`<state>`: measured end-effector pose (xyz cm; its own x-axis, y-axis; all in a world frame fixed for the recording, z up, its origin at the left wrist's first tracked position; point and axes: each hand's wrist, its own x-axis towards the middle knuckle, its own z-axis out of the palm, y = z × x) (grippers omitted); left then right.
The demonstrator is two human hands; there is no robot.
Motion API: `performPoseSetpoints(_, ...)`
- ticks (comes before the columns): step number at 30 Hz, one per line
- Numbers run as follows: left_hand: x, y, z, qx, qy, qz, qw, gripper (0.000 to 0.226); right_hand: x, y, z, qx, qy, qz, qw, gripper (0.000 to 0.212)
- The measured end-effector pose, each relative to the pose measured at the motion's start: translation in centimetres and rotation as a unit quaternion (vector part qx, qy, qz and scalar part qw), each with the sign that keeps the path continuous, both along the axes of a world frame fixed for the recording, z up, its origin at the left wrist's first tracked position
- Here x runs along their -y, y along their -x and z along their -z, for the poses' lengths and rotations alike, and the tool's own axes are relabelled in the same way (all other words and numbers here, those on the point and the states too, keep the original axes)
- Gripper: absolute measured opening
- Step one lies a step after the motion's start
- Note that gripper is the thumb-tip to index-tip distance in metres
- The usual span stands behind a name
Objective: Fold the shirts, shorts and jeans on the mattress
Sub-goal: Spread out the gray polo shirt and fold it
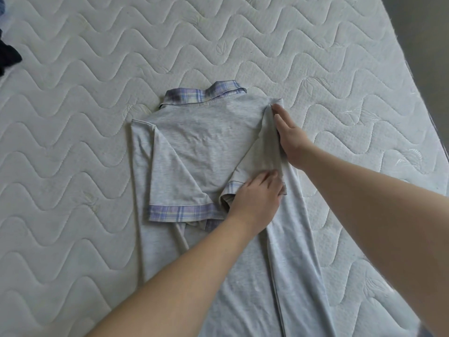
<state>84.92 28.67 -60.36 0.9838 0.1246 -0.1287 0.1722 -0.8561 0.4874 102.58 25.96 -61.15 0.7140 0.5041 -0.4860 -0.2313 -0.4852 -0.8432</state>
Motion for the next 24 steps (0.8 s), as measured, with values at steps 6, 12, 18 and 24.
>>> performPoseSetpoints(6,-0.3,1.4,2.0,-0.042,-0.043,0.055,0.997,0.069,0.3,-0.6,1.6,0.082,0.041,-0.063,0.994,0.062)
performPoseSetpoints(12,-1.5,0.1,0.0,-0.049,0.105,0.04,0.992,0.045,0.5,-0.6,2.1,0.112,0.043,-0.053,0.991,0.059)
performPoseSetpoints(18,-3.9,3.3,1.9,-0.1,-0.144,-0.01,0.984,0.067,0.3,-0.5,2.6,0.059,-0.021,0.017,0.998,0.068)
performPoseSetpoints(24,-1.2,6.3,3.9,-0.034,-0.204,-0.049,0.977,0.066,-0.1,0.0,1.6,0.073,-0.006,0.025,0.997,0.065)
